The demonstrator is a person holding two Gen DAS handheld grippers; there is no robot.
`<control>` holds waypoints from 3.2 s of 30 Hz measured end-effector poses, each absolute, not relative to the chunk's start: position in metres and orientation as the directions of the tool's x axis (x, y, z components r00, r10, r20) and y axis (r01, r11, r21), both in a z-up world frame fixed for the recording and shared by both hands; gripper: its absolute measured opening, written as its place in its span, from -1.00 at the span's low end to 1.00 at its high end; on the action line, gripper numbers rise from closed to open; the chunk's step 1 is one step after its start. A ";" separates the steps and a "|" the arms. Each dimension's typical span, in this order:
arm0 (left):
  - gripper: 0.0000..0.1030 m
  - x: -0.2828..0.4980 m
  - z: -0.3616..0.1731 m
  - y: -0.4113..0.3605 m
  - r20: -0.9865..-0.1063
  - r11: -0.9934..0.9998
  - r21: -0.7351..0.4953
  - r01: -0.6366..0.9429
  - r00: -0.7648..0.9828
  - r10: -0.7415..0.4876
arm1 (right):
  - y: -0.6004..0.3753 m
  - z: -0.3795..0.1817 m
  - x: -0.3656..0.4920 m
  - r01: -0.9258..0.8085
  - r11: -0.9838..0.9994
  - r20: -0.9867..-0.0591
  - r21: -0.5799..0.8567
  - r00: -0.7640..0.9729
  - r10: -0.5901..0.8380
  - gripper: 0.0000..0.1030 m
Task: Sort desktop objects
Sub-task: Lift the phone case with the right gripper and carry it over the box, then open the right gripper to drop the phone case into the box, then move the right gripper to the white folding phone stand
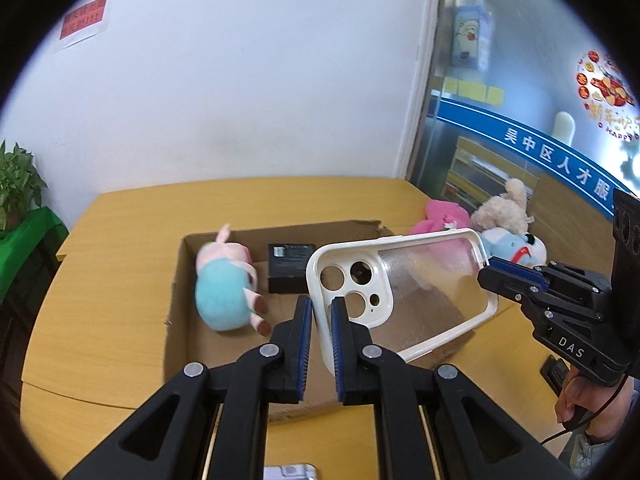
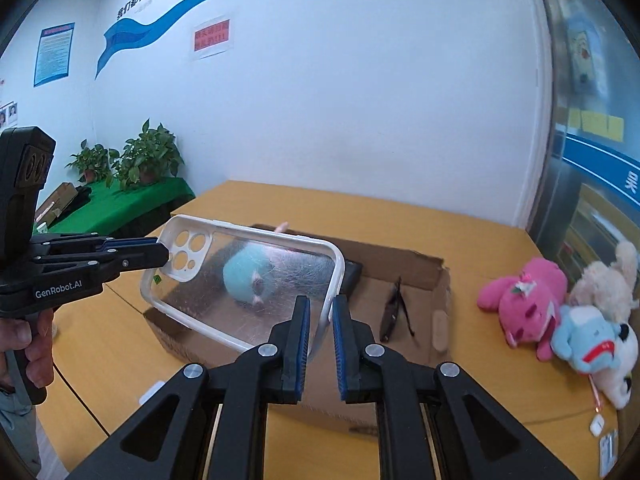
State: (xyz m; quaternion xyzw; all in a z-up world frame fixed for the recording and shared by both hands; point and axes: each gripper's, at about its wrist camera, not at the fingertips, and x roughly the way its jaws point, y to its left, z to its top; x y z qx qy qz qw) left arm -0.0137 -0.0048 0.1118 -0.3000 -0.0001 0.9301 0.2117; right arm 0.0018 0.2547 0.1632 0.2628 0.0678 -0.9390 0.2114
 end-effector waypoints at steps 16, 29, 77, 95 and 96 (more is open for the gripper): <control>-0.83 -0.119 0.033 -0.066 -0.749 -0.952 -0.148 -0.269 -0.598 0.286 | 0.177 0.049 -0.123 0.492 -0.853 -0.716 0.173 -0.532 -0.452 -0.76; -0.83 -0.151 -0.050 -0.074 -0.893 -0.972 -0.008 -0.234 -0.435 0.112 | 0.145 -0.054 -0.154 0.409 -0.857 -0.844 0.314 -0.293 -0.449 -0.73; 0.52 0.046 -0.009 -0.060 -0.702 -0.941 -0.073 -0.329 -0.654 0.283 | 0.172 -0.010 0.034 0.525 -0.833 -0.789 0.171 -0.434 -0.435 0.81; 0.43 0.050 -0.089 -0.086 -0.835 -0.954 -0.087 -0.288 -0.500 0.228 | 0.156 -0.071 0.043 0.565 -0.808 -0.837 0.170 -0.349 -0.421 0.61; 0.25 0.049 -0.089 -0.086 -0.835 -0.953 -0.096 -0.287 -0.499 0.234 | 0.160 -0.071 0.038 0.559 -0.811 -0.837 0.175 -0.349 -0.421 0.59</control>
